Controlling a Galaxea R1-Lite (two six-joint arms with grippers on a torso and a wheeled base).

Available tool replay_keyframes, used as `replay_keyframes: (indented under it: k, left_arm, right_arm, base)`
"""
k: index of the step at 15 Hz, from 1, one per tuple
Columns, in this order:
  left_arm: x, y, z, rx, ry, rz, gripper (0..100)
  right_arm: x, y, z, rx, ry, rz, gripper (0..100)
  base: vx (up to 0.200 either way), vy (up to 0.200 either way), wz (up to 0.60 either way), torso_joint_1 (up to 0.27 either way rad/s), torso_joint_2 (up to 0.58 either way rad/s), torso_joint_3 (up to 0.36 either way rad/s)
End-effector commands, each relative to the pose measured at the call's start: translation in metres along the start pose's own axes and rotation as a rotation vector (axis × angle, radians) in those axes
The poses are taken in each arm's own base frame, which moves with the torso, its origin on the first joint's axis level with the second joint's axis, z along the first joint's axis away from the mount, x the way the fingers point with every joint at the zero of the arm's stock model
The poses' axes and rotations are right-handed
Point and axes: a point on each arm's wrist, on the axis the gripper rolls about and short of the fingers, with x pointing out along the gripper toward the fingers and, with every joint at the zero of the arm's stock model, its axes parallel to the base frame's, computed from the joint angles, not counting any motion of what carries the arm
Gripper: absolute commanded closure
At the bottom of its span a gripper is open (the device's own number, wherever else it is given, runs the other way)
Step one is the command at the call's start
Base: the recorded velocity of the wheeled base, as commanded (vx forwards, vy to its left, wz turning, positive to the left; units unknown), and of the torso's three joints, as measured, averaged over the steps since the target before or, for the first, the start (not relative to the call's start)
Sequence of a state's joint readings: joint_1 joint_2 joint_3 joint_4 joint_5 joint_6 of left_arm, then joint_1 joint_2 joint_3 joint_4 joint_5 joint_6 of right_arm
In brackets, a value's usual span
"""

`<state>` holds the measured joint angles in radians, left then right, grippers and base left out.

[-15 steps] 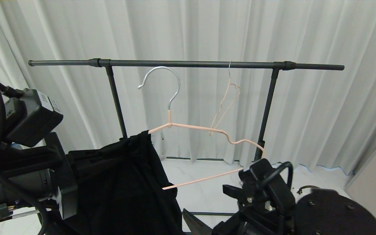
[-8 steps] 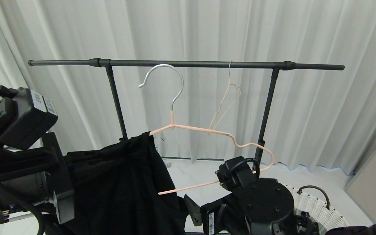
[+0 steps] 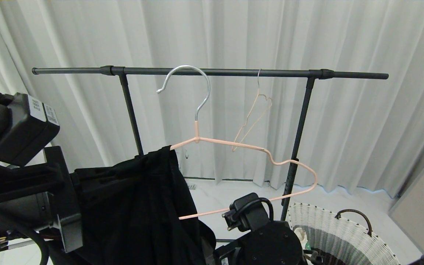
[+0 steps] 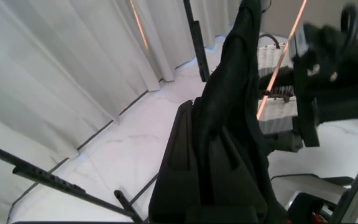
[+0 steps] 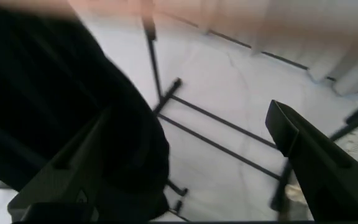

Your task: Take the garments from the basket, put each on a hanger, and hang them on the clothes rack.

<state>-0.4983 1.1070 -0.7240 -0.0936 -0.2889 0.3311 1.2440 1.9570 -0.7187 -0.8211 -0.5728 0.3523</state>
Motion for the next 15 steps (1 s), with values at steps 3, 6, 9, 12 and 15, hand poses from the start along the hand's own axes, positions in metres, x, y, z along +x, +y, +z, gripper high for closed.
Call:
replay_keyframes:
  k: [3,6,9,12,15]
  left_arm:
    - [-0.002,0.004,0.001,-0.005,-0.001,0.027,100]
    - [-0.004,0.010,-0.003,-0.013,0.017,0.074,100]
    - [-0.006,0.015,-0.008,-0.025,0.033,0.112,100]
    - [-0.006,0.011,-0.017,-0.006,0.061,0.101,100]
    - [-0.004,0.006,-0.035,0.044,0.121,0.076,100]
  right_arm:
    - [-0.002,-0.013,-0.020,-0.071,0.052,-0.079,0]
    - [-0.004,-0.042,-0.013,-0.082,0.040,-0.193,0]
    - [-0.003,-0.083,0.013,-0.062,-0.010,-0.314,0]
    - [-0.003,-0.111,0.036,-0.048,-0.064,-0.393,0]
    - [-0.006,-0.123,0.058,-0.014,-0.127,-0.408,0]
  base:
    - [0.000,0.000,0.00,0.000,0.00,0.000]
    - [0.000,0.000,0.00,0.000,0.00,0.000]
    - [0.000,0.000,0.00,0.000,0.00,0.000]
    - [0.000,0.000,0.00,0.000,0.00,0.000]
    - [0.000,0.000,0.00,0.000,0.00,0.000]
